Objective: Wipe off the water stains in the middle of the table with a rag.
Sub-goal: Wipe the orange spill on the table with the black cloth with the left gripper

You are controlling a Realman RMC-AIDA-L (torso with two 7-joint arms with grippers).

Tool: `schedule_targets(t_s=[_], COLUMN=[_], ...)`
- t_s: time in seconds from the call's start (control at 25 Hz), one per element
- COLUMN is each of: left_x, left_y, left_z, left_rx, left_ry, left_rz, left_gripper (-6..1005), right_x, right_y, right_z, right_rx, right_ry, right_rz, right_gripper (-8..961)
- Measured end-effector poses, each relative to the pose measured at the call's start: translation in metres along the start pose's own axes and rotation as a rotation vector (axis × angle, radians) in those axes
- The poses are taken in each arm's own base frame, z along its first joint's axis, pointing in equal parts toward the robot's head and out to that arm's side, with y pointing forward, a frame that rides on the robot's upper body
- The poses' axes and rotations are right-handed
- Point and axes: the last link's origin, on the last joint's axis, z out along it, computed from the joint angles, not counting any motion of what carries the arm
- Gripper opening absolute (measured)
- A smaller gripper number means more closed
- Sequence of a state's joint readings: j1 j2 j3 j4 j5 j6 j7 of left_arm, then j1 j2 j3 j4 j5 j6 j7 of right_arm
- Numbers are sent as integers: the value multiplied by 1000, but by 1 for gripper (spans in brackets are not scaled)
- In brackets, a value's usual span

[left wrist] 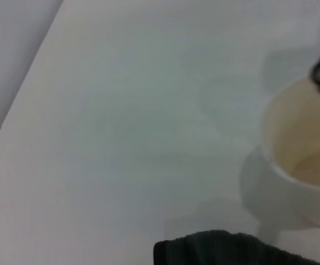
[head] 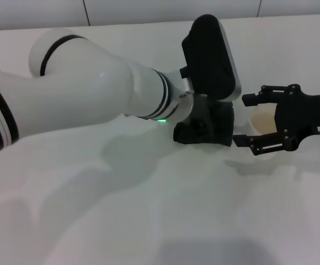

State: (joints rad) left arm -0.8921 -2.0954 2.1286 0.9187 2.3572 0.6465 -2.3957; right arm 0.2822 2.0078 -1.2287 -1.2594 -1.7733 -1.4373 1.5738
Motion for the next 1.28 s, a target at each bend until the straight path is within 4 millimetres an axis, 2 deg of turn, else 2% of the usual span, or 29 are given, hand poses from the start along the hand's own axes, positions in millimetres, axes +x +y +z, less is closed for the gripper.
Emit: schedule_targets(t_s=[0.56,1.08,1.28], left_x=[-2,-17,-18], left_y=[6,-24,-21], left_z=[-3,-10,-9], left_rx=[7,104,102], left_ry=[31,-53,-67], left_rz=[74,-118,-90], left_gripper=[81,83,84], right_x=[1,1,1], right_y=[-1,0,0], right_z=[-2,-2,-2], right_rx=[8,1,5], right_ry=[0,2,1], right_rz=[2,3,2], right_gripper=[875,875,875])
